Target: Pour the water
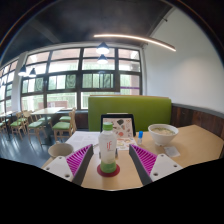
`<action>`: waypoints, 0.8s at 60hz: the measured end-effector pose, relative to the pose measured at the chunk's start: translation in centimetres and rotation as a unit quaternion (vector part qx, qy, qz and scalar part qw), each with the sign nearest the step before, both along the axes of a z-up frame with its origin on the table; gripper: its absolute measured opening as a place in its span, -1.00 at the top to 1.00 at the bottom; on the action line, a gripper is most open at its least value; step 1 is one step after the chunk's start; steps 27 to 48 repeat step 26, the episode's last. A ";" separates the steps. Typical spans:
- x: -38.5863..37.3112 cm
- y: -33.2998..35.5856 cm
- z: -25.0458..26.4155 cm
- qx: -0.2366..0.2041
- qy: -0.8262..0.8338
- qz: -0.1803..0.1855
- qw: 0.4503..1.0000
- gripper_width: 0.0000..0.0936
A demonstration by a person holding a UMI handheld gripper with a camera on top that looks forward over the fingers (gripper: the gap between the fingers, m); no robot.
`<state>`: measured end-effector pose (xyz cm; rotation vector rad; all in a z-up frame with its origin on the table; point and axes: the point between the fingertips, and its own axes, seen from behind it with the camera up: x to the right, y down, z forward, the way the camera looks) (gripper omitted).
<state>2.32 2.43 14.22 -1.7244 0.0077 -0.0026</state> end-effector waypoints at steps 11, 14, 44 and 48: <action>-0.8 -9.8 -0.4 -0.024 0.041 0.020 0.999 -0.76; -1.4 -12.2 -0.3 -0.023 0.041 0.032 0.998 -0.76; -3.4 -18.7 -0.5 -0.017 0.042 0.065 0.997 -0.76; -3.4 -18.7 -0.5 -0.017 0.042 0.065 0.997 -0.76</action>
